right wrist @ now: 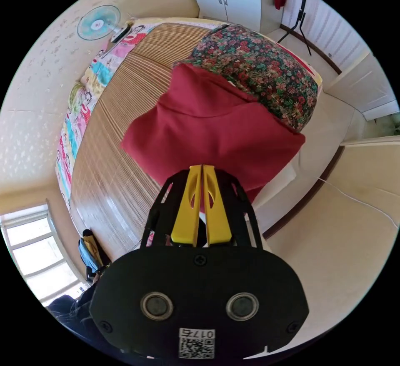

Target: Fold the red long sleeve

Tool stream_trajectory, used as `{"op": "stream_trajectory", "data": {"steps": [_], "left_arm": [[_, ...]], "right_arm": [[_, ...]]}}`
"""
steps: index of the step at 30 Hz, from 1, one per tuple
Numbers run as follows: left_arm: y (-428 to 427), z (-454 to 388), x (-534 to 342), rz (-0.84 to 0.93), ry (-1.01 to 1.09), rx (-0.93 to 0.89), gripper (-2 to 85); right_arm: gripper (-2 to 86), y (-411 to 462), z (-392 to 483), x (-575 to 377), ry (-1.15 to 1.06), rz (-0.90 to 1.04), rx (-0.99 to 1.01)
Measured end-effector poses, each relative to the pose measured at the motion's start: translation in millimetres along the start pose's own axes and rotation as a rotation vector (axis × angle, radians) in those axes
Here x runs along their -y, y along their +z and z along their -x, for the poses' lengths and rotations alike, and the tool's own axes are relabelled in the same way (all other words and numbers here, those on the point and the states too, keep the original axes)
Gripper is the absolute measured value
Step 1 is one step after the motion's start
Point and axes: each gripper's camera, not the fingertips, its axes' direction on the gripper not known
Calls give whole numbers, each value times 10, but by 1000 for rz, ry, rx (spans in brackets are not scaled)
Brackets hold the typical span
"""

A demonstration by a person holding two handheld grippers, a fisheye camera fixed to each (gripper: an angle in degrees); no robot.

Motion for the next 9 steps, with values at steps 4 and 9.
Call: {"op": "stream_trajectory", "data": {"steps": [4, 9], "left_arm": [[-297, 427, -498, -157, -76, -143, 65], [126, 544, -915, -53, 18, -119, 50]], "right_arm": [[4, 593, 695, -298, -118, 335, 121], [4, 2349, 1598, -1139, -400, 1264, -132]]}}
